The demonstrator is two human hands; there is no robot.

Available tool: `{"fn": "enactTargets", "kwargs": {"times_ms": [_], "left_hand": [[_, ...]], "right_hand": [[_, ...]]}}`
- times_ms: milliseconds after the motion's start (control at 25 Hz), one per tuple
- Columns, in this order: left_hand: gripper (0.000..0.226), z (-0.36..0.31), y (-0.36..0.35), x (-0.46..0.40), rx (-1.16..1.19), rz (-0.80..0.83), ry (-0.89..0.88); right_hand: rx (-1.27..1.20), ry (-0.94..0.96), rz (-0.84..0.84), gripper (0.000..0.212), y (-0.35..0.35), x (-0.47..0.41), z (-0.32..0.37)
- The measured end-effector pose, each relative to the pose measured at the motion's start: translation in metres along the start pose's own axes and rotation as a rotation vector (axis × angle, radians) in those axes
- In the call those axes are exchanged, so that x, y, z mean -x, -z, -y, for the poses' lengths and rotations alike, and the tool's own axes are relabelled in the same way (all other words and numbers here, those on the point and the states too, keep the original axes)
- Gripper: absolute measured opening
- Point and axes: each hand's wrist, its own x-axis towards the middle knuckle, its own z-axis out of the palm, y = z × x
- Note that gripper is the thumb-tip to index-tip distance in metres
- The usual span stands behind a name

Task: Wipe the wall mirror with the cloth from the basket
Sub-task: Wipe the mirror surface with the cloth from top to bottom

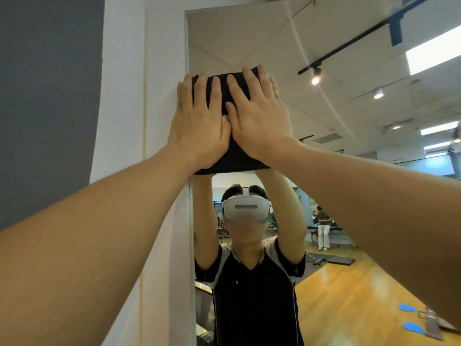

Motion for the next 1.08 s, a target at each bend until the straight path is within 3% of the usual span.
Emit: {"fn": "enactTargets", "kwargs": {"times_ms": [1080], "left_hand": [[0.072,-0.274,-0.033,-0.083,0.120,-0.098,0.006]], "right_hand": [[0.003,-0.022,0.008,0.053,0.078,0.061,-0.270]]}}
